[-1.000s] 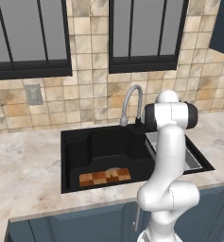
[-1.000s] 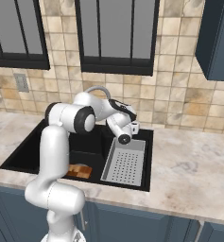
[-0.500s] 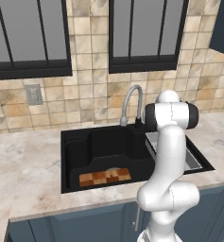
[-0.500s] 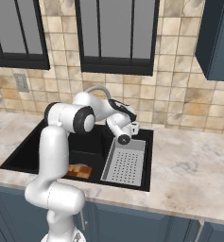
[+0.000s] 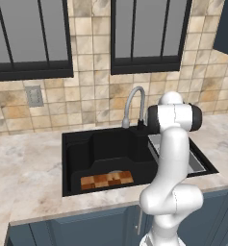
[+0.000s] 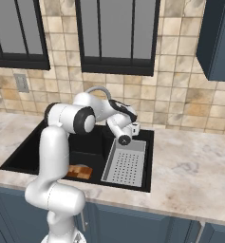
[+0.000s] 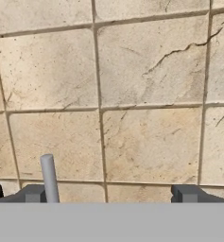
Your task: Turn on the sink faucet with hot water and rinse the cutting board for ten seconds, then turn off the faucet. Push the cutting board to reach the water if necessary.
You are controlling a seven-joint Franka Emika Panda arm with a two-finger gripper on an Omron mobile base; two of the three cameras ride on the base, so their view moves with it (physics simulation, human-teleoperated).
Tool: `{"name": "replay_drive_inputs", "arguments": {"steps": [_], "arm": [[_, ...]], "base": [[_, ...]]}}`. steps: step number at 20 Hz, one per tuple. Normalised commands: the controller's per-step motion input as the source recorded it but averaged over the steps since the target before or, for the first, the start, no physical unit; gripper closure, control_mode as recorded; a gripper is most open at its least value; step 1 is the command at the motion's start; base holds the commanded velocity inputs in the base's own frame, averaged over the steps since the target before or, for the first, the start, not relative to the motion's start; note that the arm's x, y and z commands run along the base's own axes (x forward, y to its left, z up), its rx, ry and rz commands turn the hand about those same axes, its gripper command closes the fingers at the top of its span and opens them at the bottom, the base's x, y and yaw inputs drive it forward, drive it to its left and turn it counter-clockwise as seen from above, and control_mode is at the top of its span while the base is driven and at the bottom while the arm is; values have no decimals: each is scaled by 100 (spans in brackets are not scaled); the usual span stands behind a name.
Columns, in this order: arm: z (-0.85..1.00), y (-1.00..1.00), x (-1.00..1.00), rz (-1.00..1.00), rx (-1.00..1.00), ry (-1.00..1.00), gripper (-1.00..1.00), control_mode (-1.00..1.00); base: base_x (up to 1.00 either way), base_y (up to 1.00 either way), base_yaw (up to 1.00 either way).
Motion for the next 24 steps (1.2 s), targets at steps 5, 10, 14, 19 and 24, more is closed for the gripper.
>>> {"name": "replay_drive_inputs", "arguments": {"steps": [5,10,14,19,24], "arm": [[0,0,0,0,0,0,-100,-100],[0,0,0,0,0,0,-100,-100],[0,0,0,0,0,0,-100,-100],[0,0,5,0,0,0,-100,-100],[0,0,10,0,0,0,-100,-100]], "base": [[0,0,0],[0,0,0],[0,0,0],[0,0,0],[0,0,0]]}}
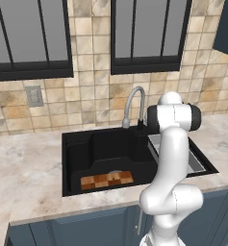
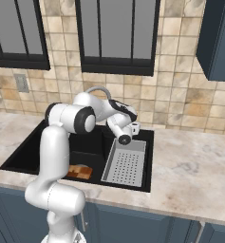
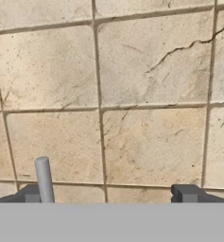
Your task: Turn on the sink faucet with hot water and rinse the cutting board for ten seconds, then turn off the faucet. Push the cutting board to reach the water if necessary.
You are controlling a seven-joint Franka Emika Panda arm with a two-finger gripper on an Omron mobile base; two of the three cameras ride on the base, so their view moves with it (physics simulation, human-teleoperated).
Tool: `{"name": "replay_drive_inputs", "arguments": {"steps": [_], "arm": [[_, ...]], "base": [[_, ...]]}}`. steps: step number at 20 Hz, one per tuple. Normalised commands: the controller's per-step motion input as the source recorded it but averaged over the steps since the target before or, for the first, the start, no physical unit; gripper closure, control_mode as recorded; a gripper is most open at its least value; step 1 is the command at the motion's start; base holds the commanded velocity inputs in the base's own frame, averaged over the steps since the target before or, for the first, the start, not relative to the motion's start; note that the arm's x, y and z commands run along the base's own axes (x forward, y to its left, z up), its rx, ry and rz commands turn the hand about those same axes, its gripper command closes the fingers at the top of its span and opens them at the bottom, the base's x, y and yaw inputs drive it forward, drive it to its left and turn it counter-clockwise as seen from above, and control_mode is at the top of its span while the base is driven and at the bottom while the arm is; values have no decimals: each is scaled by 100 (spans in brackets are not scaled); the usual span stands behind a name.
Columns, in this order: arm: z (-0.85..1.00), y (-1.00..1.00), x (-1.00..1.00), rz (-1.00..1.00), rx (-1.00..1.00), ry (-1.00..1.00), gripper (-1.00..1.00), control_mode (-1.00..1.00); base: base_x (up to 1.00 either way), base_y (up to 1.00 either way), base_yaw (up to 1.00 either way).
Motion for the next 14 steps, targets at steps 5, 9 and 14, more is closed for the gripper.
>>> {"name": "replay_drive_inputs", "arguments": {"steps": [5,9,14], "arm": [[0,0,12,0,0,0,-100,-100],[0,0,11,0,0,0,-100,-100],[0,0,6,0,0,0,-100,-100]], "base": [[0,0,0],[0,0,0],[0,0,0]]}}
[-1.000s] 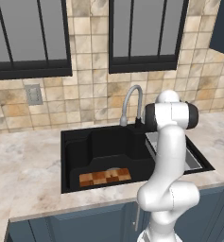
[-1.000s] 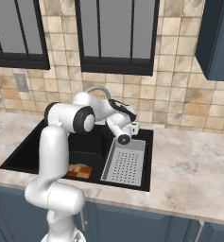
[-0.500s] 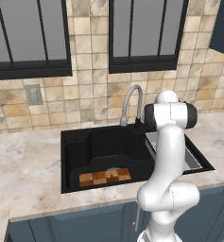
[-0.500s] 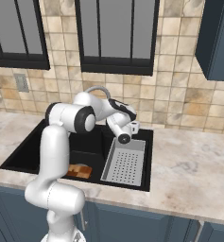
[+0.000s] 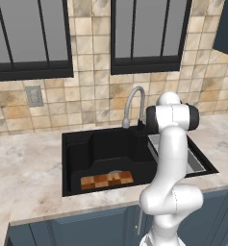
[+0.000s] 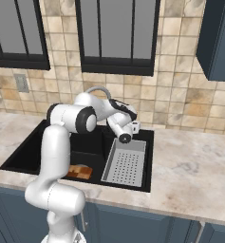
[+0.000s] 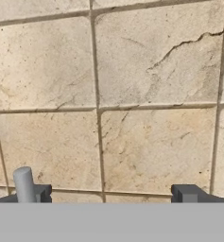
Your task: Turn on the sink faucet with hot water and rinse the cutting board for ten seconds, then turn off the faucet. Push the cutting board to reach the water if necessary.
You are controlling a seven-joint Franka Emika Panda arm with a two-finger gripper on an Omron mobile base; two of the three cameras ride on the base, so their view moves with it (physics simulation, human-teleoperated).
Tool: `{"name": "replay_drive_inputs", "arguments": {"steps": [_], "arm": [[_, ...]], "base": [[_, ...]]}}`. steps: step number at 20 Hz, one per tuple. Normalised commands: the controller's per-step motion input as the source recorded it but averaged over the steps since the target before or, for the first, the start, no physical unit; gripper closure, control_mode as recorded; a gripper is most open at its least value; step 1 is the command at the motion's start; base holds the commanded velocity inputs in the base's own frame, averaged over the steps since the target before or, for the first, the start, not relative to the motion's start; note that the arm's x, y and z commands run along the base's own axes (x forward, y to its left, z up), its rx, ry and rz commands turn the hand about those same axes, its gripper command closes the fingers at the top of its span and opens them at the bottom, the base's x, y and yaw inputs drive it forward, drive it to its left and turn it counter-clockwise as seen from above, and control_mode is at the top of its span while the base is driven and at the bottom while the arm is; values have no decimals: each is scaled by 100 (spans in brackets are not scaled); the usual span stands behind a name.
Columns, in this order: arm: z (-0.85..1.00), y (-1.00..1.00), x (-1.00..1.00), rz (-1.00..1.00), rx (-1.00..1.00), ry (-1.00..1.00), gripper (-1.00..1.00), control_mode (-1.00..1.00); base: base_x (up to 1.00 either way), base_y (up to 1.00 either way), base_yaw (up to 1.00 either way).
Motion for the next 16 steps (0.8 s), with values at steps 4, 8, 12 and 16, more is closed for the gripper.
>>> {"name": "replay_drive_inputs", "arguments": {"steps": [4,8,12,16], "arm": [[0,-8,0,0,0,0,-100,-100],[0,-23,0,0,0,0,-100,-100],[0,-29,0,0,0,0,-100,-100],[0,-34,0,0,0,0,-100,-100]], "base": [[0,0,0],[0,0,0],[0,0,0],[0,0,0]]}}
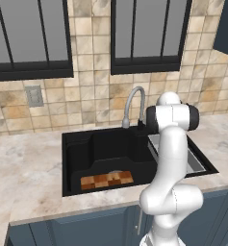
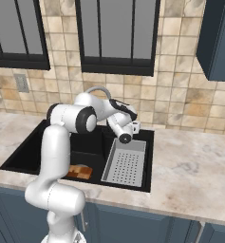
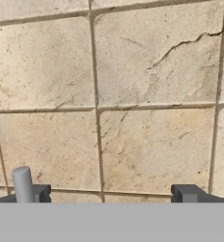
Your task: Turn on the sink faucet with hot water and rinse the cutting board for ten seconds, then turn off the faucet. Push the cutting board to reach the water if necessary.
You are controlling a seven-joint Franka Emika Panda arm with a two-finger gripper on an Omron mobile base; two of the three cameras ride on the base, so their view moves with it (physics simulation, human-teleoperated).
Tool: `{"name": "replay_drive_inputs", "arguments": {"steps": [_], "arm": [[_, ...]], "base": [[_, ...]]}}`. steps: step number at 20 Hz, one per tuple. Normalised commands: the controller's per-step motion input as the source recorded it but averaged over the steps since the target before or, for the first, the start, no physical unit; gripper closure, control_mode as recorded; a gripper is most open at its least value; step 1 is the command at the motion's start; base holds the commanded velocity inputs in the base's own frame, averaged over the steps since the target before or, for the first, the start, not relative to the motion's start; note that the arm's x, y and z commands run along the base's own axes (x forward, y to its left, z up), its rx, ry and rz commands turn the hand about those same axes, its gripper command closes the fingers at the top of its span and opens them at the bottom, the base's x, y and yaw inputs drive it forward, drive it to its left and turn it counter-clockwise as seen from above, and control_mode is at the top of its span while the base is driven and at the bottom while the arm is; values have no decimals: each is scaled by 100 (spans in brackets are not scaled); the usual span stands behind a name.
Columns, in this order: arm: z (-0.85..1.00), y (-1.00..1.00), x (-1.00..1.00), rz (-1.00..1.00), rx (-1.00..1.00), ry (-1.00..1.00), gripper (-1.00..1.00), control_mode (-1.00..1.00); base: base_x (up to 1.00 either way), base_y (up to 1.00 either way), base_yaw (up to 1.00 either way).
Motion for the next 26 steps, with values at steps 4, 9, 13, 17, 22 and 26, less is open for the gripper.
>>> {"name": "replay_drive_inputs", "arguments": {"steps": [4,9,13,17,22,26], "arm": [[0,-36,-2,0,0,0,-100,-100],[0,-47,-7,0,0,0,-100,-100],[0,-56,-15,0,0,0,-100,-100],[0,-57,-19,0,0,0,-100,-100],[0,-56,-23,0,0,0,-100,-100],[0,-56,-26,0,0,0,-100,-100]], "base": [[0,0,0],[0,0,0],[0,0,0],[0,0,0],[0,0,0],[0,0,0]]}}
